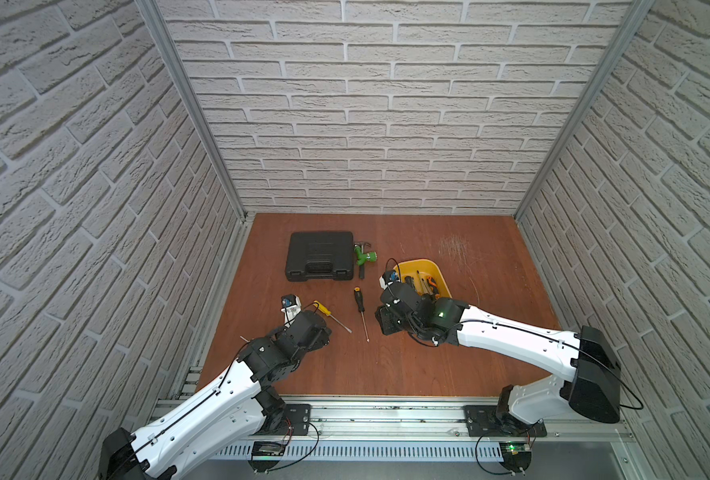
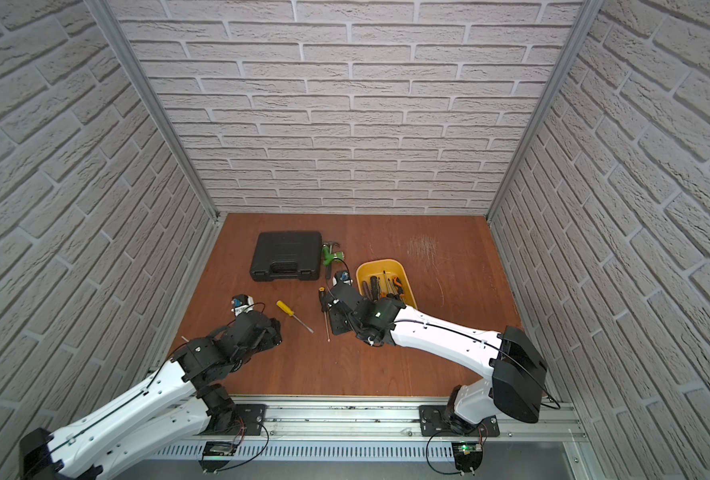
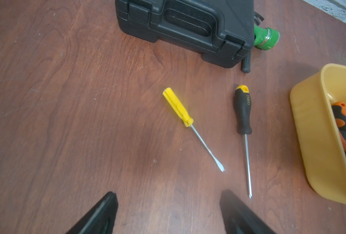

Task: Put the screwdriver on the desktop into the storage box
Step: Pick up the screwdriver from the center of the board.

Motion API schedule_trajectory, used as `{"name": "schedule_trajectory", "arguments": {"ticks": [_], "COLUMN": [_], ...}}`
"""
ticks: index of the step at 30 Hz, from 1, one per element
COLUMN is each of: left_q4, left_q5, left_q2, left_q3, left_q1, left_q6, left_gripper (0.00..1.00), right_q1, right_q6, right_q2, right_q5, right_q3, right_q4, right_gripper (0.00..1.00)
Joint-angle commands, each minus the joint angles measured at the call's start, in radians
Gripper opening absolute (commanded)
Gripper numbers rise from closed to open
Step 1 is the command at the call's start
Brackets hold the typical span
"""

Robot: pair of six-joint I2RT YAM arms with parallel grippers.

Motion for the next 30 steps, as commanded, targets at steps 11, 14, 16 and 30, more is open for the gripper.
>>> {"name": "schedule_trajectory", "arguments": {"ticks": [11, 14, 16, 30], "left_q4": [-0.056, -0.053, -0.051, -0.066], "left_q5": [-0.023, -0.021, -0.015, 0.034], "left_q2": [-0.117, -0.122, -0.120, -0.119], "left_q3": [-0.041, -0.050, -0.055, -0.063], "left_q1": [0.019, 0.021, 0.024, 0.064], "left_q6": [-0.021, -0.021, -0.022, -0.027], "left_gripper": [0.92, 0.92, 0.92, 0.92], "right_q1": [0.025, 0.024, 0.025, 0.025], "right_q6": [0.032, 0.036, 0.035, 0.032], "right_q2": [0.019, 0.049, 0.068, 0.138], "right_q5": [0.032, 0.028, 0.024, 0.009], "right_q3": [0.035, 0.057, 0.069, 0.073], "right_q4": [0.016, 0.002, -0.006, 0.016], "right_gripper": [0.45, 0.46, 0.46, 0.46]}}
